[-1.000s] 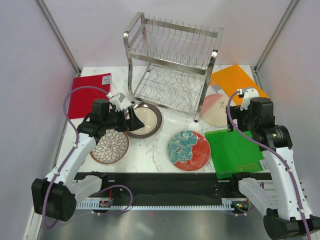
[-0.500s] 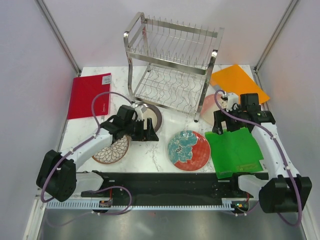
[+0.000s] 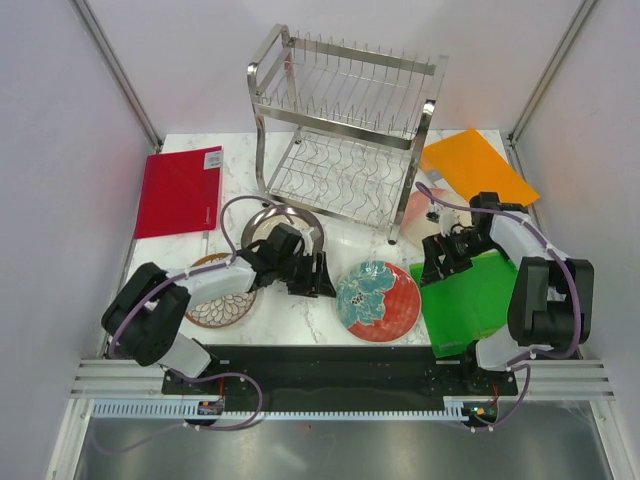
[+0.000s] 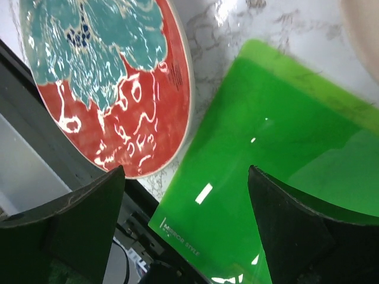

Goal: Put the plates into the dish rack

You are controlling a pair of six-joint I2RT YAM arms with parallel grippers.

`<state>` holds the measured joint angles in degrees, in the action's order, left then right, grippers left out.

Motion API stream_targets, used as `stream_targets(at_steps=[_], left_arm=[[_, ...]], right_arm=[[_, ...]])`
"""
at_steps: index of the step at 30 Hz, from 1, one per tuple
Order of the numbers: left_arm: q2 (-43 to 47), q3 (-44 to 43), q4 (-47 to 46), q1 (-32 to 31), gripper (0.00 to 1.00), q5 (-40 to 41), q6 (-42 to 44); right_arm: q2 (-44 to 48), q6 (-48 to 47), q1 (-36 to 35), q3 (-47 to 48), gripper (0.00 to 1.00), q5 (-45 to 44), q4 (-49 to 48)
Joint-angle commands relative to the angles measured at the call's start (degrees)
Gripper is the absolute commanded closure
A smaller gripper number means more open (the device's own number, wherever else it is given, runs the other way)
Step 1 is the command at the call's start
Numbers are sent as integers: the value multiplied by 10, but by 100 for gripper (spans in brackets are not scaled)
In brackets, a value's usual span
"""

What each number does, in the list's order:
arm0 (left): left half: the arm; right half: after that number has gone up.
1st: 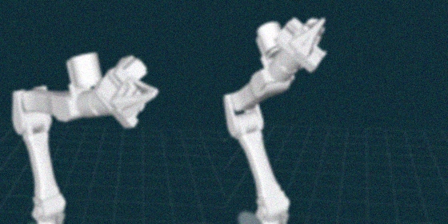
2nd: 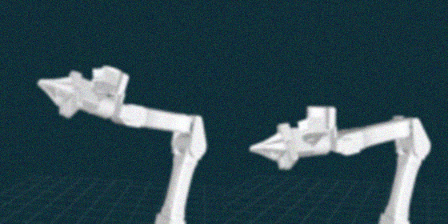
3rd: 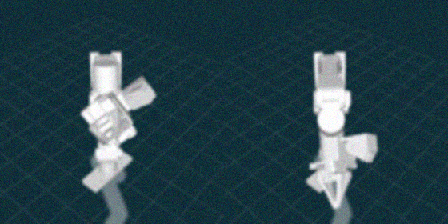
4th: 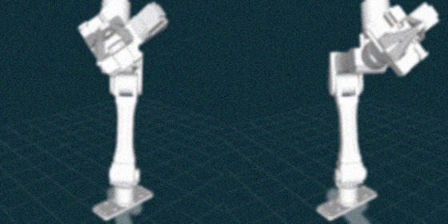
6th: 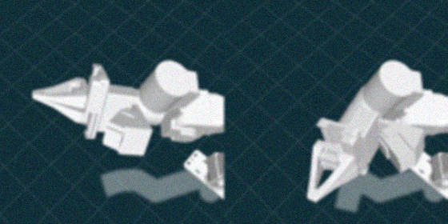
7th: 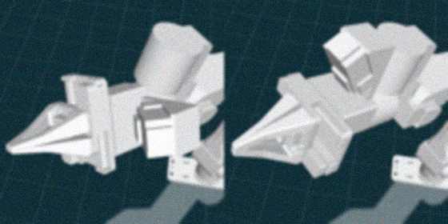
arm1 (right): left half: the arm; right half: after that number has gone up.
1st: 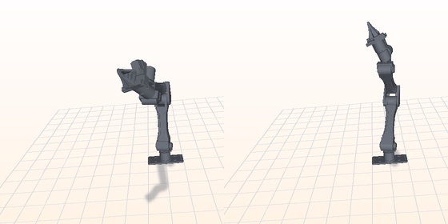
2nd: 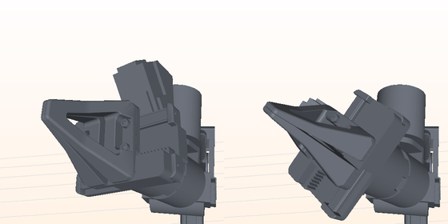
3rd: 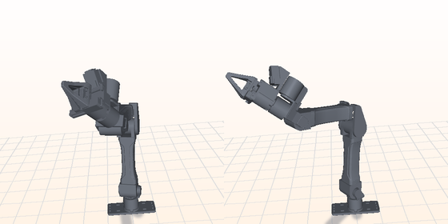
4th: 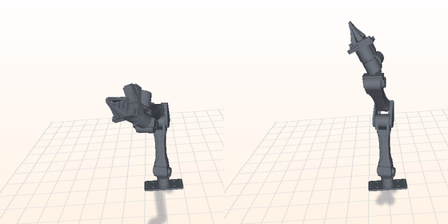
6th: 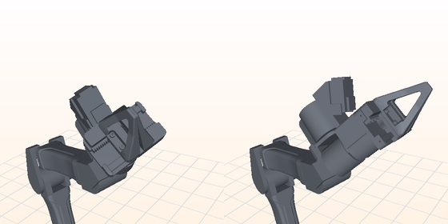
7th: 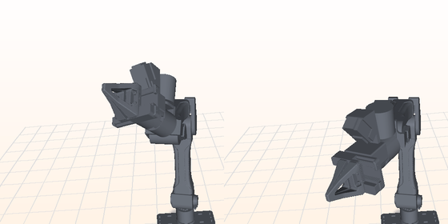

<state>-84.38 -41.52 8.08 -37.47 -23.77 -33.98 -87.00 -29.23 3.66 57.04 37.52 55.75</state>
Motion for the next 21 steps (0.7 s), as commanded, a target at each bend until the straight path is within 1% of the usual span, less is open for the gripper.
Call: stream_targets(at_steps=[1,2,5,7,8,10,13,16,19,20,21], left_arm=[[-39,2,-69,-22,34,9,-35],[-45,-6,-72,-23,40,10,-36],[-70,-15,-77,-23,46,12,-50],[-86,-19,-77,-24,48,12,-56],[-90,-21,-96,-25,50,5,-60],[-105,-24,-118,-29,53,-4,-64],[-128,-35,-143,-38,54,-21,-72],[-142,-48,-163,-46,58,-44,-70],[-158,-52,-194,-47,72,-77,-66],[-159,-52,-201,-47,89,-87,-63],[-158,-51,-207,-47,98,-93,-59]], right_arm=[[-32,-100,23,38,10,29,61],[-43,-104,25,39,10,31,64],[-49,-99,26,40,10,36,64],[-55,-95,26,42,10,42,66],[-57,-94,26,41,10,50,66],[-69,-98,25,40,10,52,70],[-90,-103,25,43,10,52,77],[-107,-108,25,48,9,55,84],[-120,-108,25,52,10,55,89],[-121,-108,25,53,9,55,89],[-124,-108,24,54,9,55,89]])
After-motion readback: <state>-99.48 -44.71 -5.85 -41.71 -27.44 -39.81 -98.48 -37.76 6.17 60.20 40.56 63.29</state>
